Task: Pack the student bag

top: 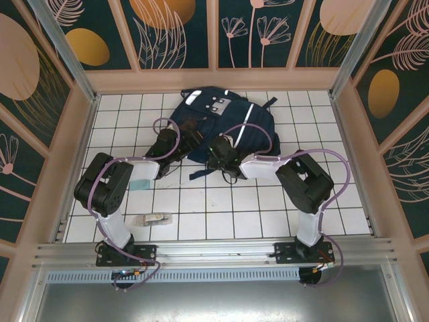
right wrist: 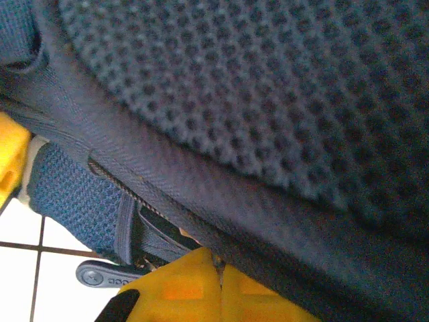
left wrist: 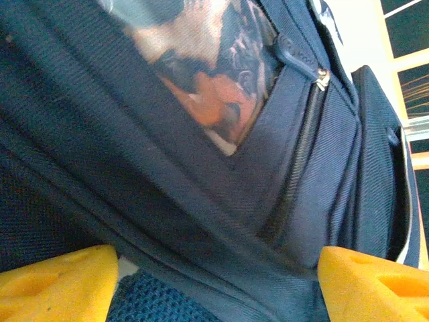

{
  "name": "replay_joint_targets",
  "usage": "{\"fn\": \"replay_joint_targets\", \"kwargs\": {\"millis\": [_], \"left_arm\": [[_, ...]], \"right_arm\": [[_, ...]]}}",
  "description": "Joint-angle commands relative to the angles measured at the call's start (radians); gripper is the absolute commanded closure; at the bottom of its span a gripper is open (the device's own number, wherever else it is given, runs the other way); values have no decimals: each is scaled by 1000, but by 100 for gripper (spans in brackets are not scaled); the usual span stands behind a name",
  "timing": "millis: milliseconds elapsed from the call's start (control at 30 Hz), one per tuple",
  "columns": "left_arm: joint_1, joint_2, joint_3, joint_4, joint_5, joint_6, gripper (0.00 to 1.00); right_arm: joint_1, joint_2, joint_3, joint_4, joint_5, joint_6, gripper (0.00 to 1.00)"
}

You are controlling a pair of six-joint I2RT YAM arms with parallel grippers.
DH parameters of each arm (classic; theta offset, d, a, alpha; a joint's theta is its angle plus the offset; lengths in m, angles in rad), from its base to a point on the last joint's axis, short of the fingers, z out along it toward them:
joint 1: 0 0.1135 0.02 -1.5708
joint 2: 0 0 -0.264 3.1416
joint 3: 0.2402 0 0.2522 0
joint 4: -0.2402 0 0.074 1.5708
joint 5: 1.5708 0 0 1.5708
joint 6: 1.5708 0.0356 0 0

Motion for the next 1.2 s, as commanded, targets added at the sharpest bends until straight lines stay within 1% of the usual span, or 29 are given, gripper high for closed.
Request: {"fn": "replay_joint_targets", "kwargs": {"millis": [0,133,267,367,533,767,833,867,1000,1100,1167], "left_arm": [[14,39,22,-101,-16,30,21],[53,59,51,-110,-26,46,21],[85,92,103,-137,-60,85,21],[104,133,158,-148,-59,100,21],[114,158,228,-171,-72,120,21],[129,187,327,-253,-116,212,20],[138,224,376,-265,-118,235,20],[144,250,408,-275,-121,242,20],[149,353,541,-290,-71,244,21],[149,390,606,-285,-72,249,20],[152,401,661,-326,-84,265,19]], "right_arm": [[-44,-96,-39,-42,-5,-69,100],[-77,-149,-79,-85,-112,-120,100],[-118,-174,-105,-170,-238,-181,100],[-155,-201,-142,-224,-276,-209,100],[-235,-257,-187,-307,-261,-278,100],[-355,-359,-178,-403,-197,-396,100],[-373,-378,-169,-410,-222,-417,100],[-374,-383,-164,-409,-249,-422,100],[-351,-364,-162,-337,-462,-380,100],[-285,-315,-139,-289,-530,-346,100],[-244,-274,-107,-266,-553,-337,100]]}}
